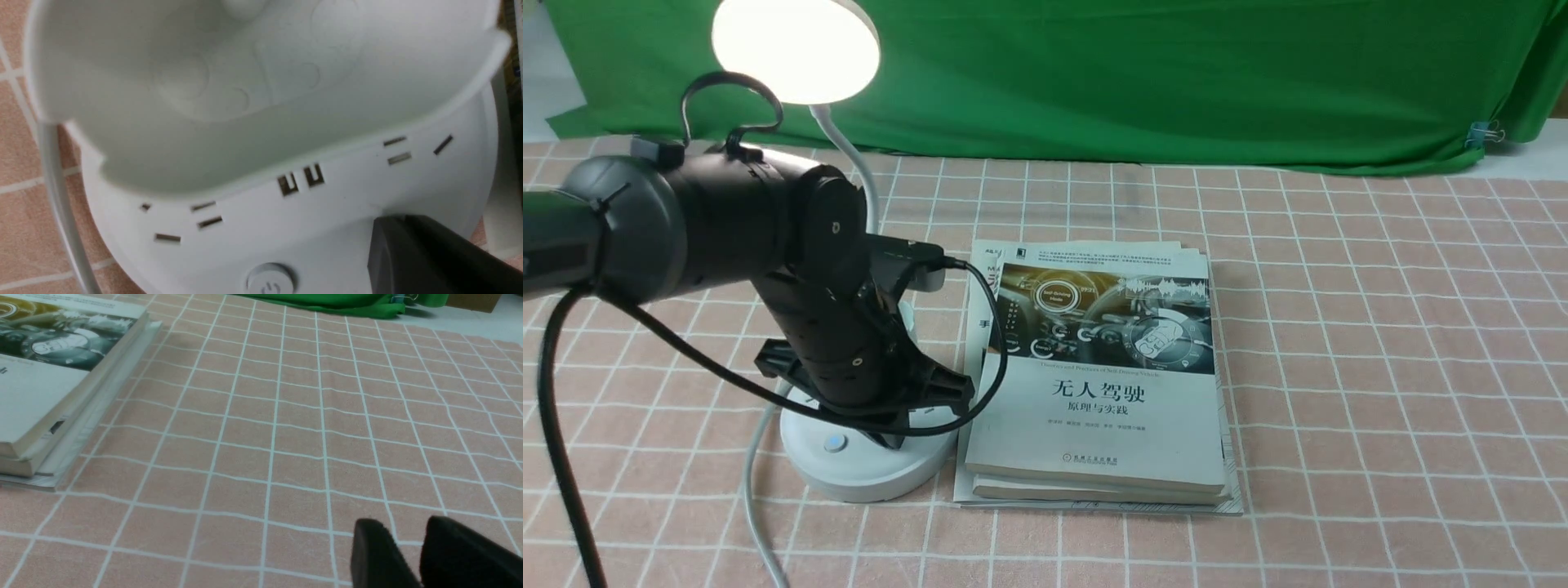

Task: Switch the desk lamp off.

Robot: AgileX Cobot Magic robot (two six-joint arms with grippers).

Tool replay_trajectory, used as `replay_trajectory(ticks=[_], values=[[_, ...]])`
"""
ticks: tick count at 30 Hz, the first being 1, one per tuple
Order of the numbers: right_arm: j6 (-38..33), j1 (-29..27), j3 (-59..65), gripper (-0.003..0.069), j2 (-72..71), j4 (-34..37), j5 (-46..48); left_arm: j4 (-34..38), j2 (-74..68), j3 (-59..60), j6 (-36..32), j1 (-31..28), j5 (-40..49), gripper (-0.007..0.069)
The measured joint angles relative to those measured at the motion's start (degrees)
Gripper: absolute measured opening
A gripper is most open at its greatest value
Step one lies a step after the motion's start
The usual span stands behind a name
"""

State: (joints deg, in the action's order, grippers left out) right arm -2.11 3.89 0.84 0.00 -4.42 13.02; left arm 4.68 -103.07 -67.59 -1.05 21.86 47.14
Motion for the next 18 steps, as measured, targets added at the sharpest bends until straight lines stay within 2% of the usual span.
replay_trajectory(ticks=[10, 18], values=[[0.0, 0.0, 0.0, 0.024, 0.0, 0.0, 0.0, 0.0, 1.5, 0.0, -0.9, 0.0, 1.7, 0.0004], [0.0, 0.0, 0.0, 0.024, 0.0, 0.0, 0.0, 0.1, 17.7, 6.9, 0.0, 0.0, 2.4, 0.0004]])
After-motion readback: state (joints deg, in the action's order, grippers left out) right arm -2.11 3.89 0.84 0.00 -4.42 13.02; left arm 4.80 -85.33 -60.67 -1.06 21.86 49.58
